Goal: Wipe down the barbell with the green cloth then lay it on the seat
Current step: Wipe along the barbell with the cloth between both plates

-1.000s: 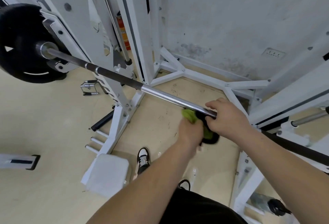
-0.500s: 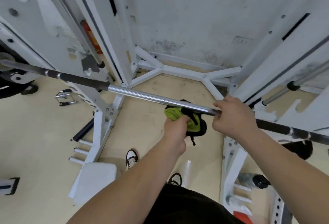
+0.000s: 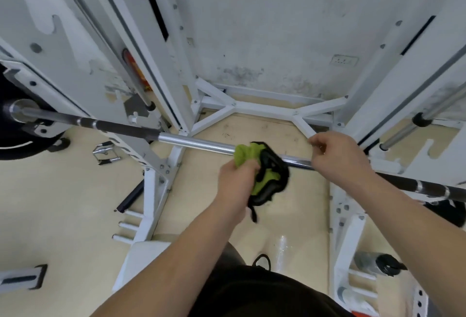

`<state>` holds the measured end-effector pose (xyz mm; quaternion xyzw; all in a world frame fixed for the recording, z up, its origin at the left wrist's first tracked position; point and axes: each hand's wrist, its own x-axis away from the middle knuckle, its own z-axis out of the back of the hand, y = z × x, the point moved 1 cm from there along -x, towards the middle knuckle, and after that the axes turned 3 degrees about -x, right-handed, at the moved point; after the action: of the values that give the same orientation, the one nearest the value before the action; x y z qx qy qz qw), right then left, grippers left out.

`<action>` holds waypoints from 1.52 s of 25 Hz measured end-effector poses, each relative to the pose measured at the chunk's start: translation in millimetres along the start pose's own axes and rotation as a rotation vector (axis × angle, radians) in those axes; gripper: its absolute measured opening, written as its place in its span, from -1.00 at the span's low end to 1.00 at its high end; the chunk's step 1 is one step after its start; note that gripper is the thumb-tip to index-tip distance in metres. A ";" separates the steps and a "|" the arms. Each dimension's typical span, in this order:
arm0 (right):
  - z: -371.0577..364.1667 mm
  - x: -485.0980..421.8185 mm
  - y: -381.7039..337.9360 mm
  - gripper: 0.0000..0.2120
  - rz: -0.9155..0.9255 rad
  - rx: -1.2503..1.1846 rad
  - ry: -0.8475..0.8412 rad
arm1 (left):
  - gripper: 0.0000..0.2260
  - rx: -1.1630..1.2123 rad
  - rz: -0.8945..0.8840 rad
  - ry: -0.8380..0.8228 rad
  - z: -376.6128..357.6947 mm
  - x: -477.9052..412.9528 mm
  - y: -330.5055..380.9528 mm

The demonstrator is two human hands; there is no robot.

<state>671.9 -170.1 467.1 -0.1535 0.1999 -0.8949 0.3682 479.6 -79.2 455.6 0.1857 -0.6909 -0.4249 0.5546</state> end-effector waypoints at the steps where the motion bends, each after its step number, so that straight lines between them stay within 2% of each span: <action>1: -5.5 -3.8 -10.4 -0.66 0.025 -0.005 -0.018 | -0.87 -0.033 -0.071 0.114 19.9 -4.9 10.9; 3: -18.9 -9.0 -31.0 -0.68 0.081 0.003 -0.074 | -0.87 -0.203 -0.285 0.270 56.2 -10.7 32.0; 6: -36.8 -15.8 -56.9 -0.66 0.149 0.004 -0.125 | -0.95 -0.772 -0.771 0.546 98.9 -23.9 63.9; 7: -40.9 -17.9 -62.2 -0.66 0.159 0.002 -0.137 | -0.79 -0.998 -0.839 0.589 109.8 -35.8 67.7; 8: -44.3 -19.2 -65.8 -0.66 0.164 0.004 -0.146 | -0.62 -1.199 -0.803 0.536 119.9 -50.4 68.8; 9: -46.8 -20.0 -68.5 -0.66 0.165 0.010 -0.153 | -0.51 -1.355 -0.678 0.422 127.8 -62.5 69.6; 11: -49.4 -21.5 -69.2 -0.66 0.163 0.027 -0.157 | -0.41 -1.557 -0.440 0.192 140.5 -79.5 71.7; 12: -49.7 -23.1 -68.3 -0.66 0.160 0.036 -0.153 | -0.38 -1.637 -0.411 0.136 147.8 -85.9 78.9; 14: -47.9 -26.6 -66.2 -0.67 0.143 0.048 -0.146 | -0.33 -1.772 -0.460 0.049 160.2 -96.2 99.6; 17: -48.2 -31.1 -65.9 -0.67 0.105 0.064 -0.152 | -0.31 -1.843 -0.543 -0.076 170.0 -118.3 119.1; 20: -49.4 -34.5 -68.1 -0.68 0.085 0.090 -0.156 | -0.33 -1.905 -0.545 -0.154 159.5 -134.2 119.1; 25: -46.2 -35.4 -65.0 -0.68 0.073 0.099 -0.169 | -0.62 -2.027 -0.620 -0.180 137.9 -145.7 110.0; 31: -23.1 -17.9 -31.4 -0.57 -0.012 0.203 -0.169 | -0.59 -2.019 -0.649 -0.275 99.2 -136.6 94.9; 35: -13.4 -5.7 -15.1 -0.52 0.004 0.246 -0.197 | -0.58 -1.956 -0.741 -0.253 43.8 -104.9 74.0; 38: -10.0 -2.4 -7.2 -0.46 0.012 0.276 -0.238 | -0.55 -1.915 -0.801 -0.165 4.8 -86.3 40.9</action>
<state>665.0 -161.2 461.5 -0.2052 0.0313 -0.8870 0.4124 511.2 8.8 435.4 -0.1459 0.0118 -0.9599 0.2392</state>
